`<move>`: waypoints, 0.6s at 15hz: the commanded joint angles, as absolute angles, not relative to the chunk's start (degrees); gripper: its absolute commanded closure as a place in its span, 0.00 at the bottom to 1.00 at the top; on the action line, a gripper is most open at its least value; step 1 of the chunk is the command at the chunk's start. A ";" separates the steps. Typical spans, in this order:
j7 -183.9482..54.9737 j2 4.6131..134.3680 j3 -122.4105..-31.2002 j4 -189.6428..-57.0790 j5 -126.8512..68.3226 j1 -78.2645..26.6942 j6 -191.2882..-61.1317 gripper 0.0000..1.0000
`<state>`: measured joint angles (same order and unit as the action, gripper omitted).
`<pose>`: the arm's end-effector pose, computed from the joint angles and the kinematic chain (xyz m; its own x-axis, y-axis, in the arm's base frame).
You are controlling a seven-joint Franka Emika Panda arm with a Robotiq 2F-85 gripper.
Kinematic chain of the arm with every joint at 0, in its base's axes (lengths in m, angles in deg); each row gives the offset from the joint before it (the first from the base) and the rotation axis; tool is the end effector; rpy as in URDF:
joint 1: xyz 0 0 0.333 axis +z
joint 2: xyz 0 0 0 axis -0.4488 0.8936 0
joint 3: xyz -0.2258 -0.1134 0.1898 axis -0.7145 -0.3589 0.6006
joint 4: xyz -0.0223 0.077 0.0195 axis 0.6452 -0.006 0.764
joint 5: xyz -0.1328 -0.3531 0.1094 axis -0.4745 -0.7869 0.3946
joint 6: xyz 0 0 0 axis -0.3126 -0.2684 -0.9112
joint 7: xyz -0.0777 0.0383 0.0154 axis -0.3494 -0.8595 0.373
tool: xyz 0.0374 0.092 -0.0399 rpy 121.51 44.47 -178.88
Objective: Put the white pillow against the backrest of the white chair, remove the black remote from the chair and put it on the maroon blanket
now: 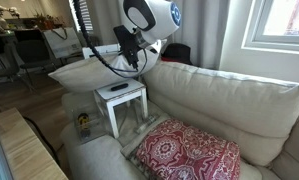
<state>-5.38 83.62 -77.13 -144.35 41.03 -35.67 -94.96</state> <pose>0.5649 -0.0535 0.1906 0.9995 -0.0302 0.0087 -0.0055 -0.4409 -0.8975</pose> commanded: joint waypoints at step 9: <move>-5.45 82.35 -77.22 -145.27 40.43 -35.09 -95.70 0.98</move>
<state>-4.92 84.72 -77.49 -144.32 41.03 -35.90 -95.14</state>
